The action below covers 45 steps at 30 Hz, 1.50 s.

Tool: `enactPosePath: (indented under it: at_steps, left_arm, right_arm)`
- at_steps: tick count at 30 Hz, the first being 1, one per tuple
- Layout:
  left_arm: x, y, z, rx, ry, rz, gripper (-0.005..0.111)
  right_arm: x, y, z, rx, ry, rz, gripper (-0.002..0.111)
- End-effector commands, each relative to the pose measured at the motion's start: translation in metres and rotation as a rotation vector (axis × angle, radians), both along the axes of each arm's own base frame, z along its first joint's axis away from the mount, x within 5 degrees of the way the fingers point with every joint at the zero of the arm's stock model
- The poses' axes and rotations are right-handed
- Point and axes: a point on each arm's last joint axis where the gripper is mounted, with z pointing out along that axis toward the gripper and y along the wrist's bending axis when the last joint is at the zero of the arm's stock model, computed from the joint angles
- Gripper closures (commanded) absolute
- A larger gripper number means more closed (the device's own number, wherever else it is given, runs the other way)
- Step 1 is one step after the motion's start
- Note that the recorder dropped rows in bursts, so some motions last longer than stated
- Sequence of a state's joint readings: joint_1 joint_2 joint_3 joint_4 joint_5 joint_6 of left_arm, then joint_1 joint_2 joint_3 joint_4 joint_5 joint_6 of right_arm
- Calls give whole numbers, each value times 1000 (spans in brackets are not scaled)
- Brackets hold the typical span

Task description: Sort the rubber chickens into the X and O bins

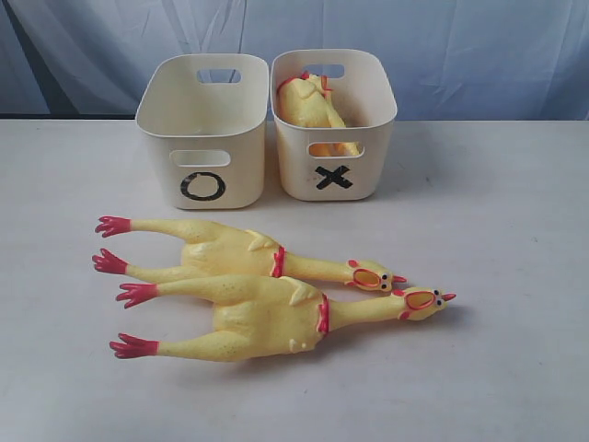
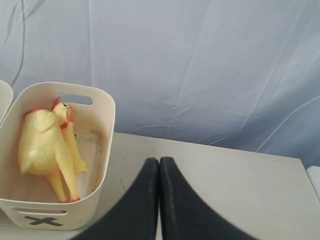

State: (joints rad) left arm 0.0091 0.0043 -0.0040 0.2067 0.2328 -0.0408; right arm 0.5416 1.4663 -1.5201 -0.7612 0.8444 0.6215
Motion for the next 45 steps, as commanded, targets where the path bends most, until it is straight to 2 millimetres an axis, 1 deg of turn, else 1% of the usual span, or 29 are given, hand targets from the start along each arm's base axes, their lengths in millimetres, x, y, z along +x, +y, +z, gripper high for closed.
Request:
enactPosePath:
  at_steps: [1,4,8,12,17,23,27,30,31,35,37,39,41,45]
  left_arm:
    - [0,0,-1,-6,-4,-3,107]
    - [0,-2,2,-43,-39,-12,107]
    - [1,-4,11,-169,-140,-33,107]
    - [0,-4,21,-191,-252,-46,107]
    - [-2,-5,35,-190,-400,-63,107]
    - [-3,-5,40,-286,-459,-78,107]
    - [-4,-5,40,-423,-467,-91,107]
    - [-4,-5,40,-587,-466,-105,107]
    - [-4,-5,40,-617,-465,-107,107]
    - [-5,-5,44,-633,-500,-124,107]
    - [-5,-5,45,-687,-515,-136,107]
    - [-6,-5,47,-777,-529,-154,107]
    - [-6,-6,47,-808,-529,-174,107]
    - [-6,-13,46,-793,-490,-233,107]
  right_arm:
    - [-14,-9,14,8,-19,3,108]
    - [-23,-12,21,7,-21,35,108]
    - [-36,-15,28,19,0,76,108]
    - [-51,-23,33,16,-13,105,108]
    - [-76,-36,26,4,-46,137,108]
    - [-115,-55,20,39,-122,180,108]
    - [-138,-68,11,53,-144,193,108]
    - [-157,-78,2,78,-145,194,108]
    - [-164,-82,-1,90,-149,194,108]
    - [-188,-93,-17,116,-140,225,108]
    - [-198,-96,-27,140,-134,235,108]
    - [-209,-101,-36,155,-123,250,108]
    - [-221,-106,-43,179,-117,262,108]
    - [-240,-114,-55,240,-85,268,108]
